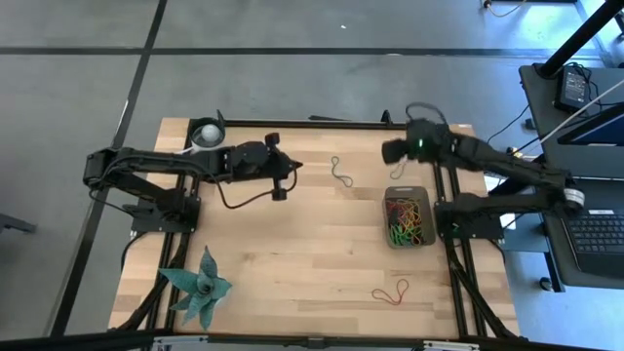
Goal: Pick and place rubber bands into bin
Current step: Put the blue rubber band into the black bin
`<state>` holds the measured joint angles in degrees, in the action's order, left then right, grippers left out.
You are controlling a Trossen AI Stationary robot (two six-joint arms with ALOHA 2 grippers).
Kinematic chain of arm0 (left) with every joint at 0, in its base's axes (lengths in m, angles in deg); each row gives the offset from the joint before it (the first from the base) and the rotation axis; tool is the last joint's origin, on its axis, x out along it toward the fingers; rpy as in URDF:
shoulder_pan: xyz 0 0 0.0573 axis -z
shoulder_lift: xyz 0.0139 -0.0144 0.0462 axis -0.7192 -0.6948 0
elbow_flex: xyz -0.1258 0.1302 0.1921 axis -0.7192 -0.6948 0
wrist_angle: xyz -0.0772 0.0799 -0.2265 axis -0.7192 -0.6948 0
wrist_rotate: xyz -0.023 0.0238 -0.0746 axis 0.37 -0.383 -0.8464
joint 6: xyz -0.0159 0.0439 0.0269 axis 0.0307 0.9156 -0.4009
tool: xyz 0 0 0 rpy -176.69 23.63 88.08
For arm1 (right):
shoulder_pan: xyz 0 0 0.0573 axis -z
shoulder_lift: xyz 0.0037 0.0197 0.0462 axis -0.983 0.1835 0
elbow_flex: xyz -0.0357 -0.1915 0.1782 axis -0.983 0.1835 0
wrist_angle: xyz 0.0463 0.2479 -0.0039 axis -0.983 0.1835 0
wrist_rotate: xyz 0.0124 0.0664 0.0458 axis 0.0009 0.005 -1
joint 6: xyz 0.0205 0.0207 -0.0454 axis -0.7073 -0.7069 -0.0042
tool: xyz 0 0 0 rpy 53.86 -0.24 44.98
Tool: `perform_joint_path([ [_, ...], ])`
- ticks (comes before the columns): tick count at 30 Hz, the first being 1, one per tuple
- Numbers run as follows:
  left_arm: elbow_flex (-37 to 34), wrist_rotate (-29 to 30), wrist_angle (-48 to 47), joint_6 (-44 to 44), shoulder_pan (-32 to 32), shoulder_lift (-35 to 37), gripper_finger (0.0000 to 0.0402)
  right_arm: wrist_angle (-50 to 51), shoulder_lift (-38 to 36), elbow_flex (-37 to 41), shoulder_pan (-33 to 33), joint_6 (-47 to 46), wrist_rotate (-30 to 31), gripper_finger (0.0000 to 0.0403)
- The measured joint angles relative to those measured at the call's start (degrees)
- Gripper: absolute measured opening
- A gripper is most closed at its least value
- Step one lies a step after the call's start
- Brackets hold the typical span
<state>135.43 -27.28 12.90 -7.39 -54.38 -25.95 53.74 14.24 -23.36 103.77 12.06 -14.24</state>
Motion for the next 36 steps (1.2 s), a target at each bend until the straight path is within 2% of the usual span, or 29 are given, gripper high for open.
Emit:
perform_joint_path([
  [4,0.0,-0.7,1.4,-2.0,-1.8,0.0,0.0003,3.3,4.7,-4.1,11.8,4.7,-7.4,0.0178],
  [8,0.0,-1.9,1.4,-4.0,-2.8,0.0,0.0003,8.3,13.0,-9.3,20.6,7.5,-14.2,0.0178],
  [13,0.0,-2.0,1.4,-4.8,-2.8,0.0,0.0003,17.9,24.7,-13.3,26.8,7.2,-14.8,0.0178],
  [15,-0.2,-2.0,1.5,-6.2,-2.8,0.0,0.0003,20.5,28.2,-13.3,28.2,6.4,-14.8,0.0178],
  [20,-1.3,-2.0,-0.4,-10.1,-2.8,0.0,0.0003,18.6,33.0,-9.0,30.0,9.2,-15.5,0.0178],
  [29,-1.3,-2.0,-2.1,-11.8,-2.8,0.0,0.0003,7.5,34.6,0.3,31.6,6.0,-15.9,0.0178],
  [36,-1.3,-2.0,-2.3,-12.3,-2.8,0.0,0.0003,3.8,35.4,0.8,30.9,4.6,-14.0,0.0173],
])
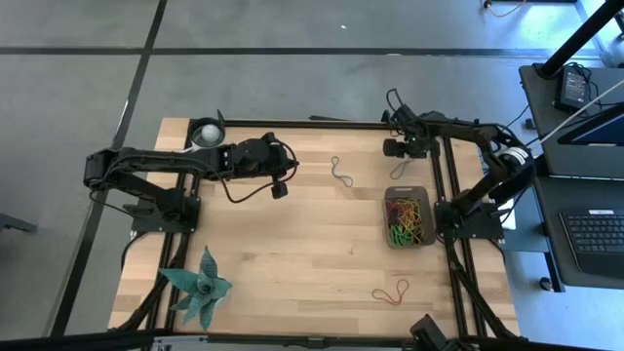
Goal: Pick and place rubber bands into bin
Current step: Put the blue rubber band into the black bin
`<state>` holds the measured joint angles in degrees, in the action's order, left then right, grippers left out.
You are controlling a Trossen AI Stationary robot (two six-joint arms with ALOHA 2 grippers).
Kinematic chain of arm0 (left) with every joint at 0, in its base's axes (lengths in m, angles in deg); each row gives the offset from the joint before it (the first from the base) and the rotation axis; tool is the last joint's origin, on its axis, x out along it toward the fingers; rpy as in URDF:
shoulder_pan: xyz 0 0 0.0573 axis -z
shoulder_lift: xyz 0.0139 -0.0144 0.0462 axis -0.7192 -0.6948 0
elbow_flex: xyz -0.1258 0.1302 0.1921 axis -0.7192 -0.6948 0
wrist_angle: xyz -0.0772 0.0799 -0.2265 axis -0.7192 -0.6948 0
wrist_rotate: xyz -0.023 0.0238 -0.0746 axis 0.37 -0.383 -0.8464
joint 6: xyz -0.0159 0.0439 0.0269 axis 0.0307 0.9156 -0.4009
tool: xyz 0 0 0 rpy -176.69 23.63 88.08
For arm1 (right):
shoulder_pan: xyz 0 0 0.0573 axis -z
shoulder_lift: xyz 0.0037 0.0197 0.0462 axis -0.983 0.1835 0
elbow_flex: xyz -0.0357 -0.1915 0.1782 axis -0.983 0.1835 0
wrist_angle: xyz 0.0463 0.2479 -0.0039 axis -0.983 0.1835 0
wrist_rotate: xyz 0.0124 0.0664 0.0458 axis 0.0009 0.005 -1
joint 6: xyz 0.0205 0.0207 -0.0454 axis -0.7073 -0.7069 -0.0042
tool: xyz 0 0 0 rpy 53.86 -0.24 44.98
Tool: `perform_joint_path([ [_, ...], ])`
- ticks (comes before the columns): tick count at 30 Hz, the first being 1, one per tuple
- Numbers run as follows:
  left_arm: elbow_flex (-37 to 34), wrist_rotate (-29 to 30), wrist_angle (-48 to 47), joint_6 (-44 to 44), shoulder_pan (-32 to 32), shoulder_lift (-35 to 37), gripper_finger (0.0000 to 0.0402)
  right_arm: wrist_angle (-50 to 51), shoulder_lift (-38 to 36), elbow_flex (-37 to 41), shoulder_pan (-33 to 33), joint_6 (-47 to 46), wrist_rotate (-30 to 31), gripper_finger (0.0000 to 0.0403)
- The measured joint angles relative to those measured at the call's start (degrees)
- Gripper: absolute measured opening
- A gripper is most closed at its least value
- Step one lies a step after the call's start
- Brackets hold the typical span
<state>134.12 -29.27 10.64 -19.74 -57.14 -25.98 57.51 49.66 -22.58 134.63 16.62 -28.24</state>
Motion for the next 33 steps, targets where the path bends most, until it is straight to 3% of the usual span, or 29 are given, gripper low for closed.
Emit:
perform_joint_path([
  [18,-0.1,0.0,-1.7,-0.4,0.0,0.0,0.0003,-0.2,5.3,-0.1,-5.4,-3.0,2.4,0.0117],
  [22,-0.1,0.0,-2.4,-0.4,0.0,0.0,0.0003,0.8,5.8,-0.2,-6.3,-1.5,2.2,0.0083],
  [27,-0.1,0.0,-2.5,-0.4,0.0,0.0,0.0003,1.9,5.9,-0.1,-7.3,0.2,1.6,0.0012],
  [31,-0.1,0.0,-2.5,0.1,0.1,0.0,0.0003,2.4,5.0,0.1,-8.6,2.0,1.1,0.0007],
  [33,-0.1,0.0,-2.5,0.1,0.1,0.0,0.0003,4.1,3.2,0.4,-9.0,2.8,-2.1,0.0003],
])
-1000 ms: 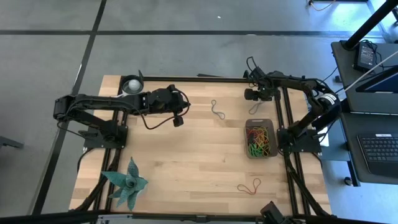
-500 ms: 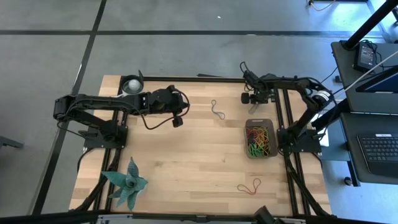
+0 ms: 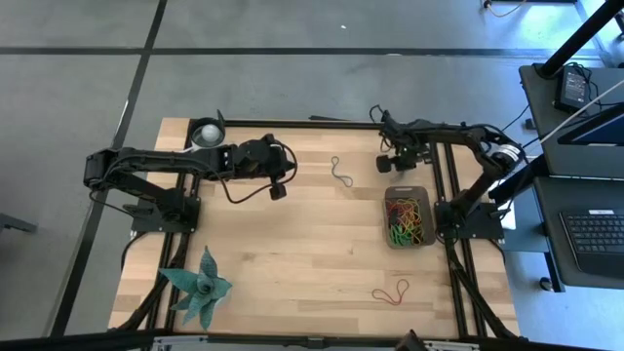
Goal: Pick and place rubber bands into bin
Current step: Put the blue rubber band into the black bin
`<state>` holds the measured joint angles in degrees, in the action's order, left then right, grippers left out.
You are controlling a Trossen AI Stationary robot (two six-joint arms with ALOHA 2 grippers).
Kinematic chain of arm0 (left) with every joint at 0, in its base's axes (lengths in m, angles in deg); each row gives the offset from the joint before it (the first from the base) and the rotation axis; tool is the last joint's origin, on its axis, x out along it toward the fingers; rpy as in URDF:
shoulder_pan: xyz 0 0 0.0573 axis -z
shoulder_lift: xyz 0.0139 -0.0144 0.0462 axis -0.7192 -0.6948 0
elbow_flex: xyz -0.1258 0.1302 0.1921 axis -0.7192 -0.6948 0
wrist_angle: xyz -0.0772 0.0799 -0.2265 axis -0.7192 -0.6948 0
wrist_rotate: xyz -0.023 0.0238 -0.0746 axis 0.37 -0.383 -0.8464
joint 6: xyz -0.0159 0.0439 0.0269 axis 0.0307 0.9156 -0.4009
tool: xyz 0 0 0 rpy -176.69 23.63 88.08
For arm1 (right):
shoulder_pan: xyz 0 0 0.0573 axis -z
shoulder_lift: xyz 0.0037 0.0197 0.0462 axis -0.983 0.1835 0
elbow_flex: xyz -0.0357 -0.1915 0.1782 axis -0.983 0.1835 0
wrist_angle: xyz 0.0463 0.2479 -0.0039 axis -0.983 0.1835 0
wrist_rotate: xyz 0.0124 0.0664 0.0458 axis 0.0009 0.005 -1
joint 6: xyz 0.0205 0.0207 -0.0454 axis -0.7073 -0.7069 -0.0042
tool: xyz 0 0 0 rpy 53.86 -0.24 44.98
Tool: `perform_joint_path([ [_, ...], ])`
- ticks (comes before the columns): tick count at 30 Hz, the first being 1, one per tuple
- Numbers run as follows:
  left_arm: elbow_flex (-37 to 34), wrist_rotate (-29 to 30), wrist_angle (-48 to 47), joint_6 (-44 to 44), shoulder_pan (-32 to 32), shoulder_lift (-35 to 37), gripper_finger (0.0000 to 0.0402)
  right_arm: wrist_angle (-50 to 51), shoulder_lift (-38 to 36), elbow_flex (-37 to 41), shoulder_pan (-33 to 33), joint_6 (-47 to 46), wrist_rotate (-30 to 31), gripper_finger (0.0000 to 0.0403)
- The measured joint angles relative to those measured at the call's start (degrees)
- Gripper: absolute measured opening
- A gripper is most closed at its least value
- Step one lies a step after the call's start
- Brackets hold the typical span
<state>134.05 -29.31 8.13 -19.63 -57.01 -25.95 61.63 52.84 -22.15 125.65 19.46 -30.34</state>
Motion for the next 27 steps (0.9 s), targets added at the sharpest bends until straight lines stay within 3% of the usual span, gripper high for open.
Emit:
perform_joint_path([
  [5,0.0,-2.7,-0.4,0.1,0.0,0.0,0.0003,1.8,-8.6,-0.1,0.1,-0.1,0.4,0.0003],
  [17,0.0,-2.8,-0.3,1.9,0.0,0.0,0.0003,1.7,-32.2,-0.1,-0.3,-3.4,2.0,0.0001],
  [27,0.0,-2.8,-0.3,3.2,0.0,0.0,0.0003,0.9,-42.4,-0.3,-2.0,-7.9,2.3,0.0],
])
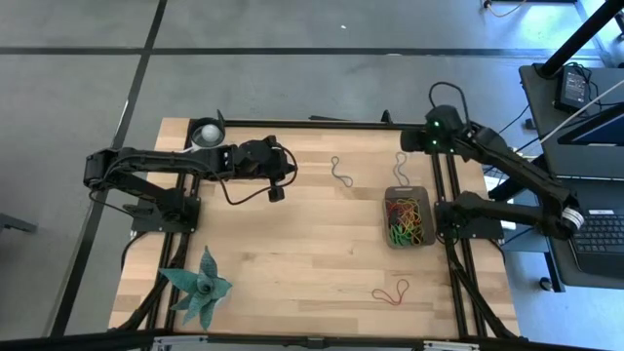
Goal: Pick and place rubber bands into bin
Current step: Put the blue rubber band into the black bin
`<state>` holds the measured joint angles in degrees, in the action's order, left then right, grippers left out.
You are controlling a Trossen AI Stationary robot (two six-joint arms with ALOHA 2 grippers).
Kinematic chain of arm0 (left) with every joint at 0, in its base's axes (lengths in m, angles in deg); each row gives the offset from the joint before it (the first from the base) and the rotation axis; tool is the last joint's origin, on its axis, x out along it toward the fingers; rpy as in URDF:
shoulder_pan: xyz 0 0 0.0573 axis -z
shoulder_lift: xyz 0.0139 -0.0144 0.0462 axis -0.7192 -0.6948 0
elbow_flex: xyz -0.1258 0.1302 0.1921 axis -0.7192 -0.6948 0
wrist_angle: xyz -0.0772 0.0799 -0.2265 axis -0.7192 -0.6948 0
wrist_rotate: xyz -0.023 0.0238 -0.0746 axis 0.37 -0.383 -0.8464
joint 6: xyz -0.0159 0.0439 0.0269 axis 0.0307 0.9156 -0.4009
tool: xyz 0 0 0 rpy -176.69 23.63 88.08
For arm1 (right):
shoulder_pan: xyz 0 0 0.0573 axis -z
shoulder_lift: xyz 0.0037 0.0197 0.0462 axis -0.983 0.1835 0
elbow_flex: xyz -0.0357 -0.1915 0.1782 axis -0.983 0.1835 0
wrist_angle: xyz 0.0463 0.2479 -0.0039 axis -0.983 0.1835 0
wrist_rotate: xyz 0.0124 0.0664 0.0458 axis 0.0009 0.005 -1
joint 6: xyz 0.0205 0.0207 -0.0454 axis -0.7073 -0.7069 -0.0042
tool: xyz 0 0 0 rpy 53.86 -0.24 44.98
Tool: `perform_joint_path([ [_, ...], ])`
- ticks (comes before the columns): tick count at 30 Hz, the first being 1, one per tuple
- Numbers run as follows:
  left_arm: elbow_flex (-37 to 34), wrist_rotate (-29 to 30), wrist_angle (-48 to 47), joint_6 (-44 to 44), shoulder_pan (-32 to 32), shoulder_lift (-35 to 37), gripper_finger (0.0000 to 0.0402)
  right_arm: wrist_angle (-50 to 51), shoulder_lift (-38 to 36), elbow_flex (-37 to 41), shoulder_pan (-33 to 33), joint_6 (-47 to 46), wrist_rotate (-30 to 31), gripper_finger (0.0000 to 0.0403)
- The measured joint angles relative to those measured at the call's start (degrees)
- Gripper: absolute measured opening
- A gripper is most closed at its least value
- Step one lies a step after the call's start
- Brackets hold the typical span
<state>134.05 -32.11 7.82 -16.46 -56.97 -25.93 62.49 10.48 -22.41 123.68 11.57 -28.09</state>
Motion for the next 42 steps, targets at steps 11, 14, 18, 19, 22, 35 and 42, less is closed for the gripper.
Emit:
perform_joint_path([
  [11,0.0,0.0,0.0,0.4,0.0,0.0,0.0003,0.8,9.9,0.0,0.0,3.2,0.0,0.0056],
  [14,0.0,0.0,0.0,-0.4,0.0,0.0,0.0003,0.8,14.3,0.0,0.0,4.6,0.0,0.0085],
  [18,0.0,0.0,0.0,-1.1,0.0,0.0,0.0003,0.8,20.5,0.0,0.0,4.9,0.0,0.0124],
  [19,0.0,0.0,0.0,-1.1,0.0,0.0,0.0003,0.8,22.1,0.0,0.0,5.0,0.0,0.0133],
  [22,0.0,0.0,0.0,-1.5,0.0,0.0,0.0003,1.1,26.8,0.0,0.0,5.0,0.0,0.0158],
  [35,0.0,0.0,0.0,-1.7,0.0,0.0,0.0003,-1.4,42.6,0.0,-0.1,5.1,0.0,0.0215],
  [42,0.0,0.0,-0.1,-2.8,0.0,0.0,0.0003,-2.4,46.6,-0.7,-1.0,8.0,-2.1,0.021],
])
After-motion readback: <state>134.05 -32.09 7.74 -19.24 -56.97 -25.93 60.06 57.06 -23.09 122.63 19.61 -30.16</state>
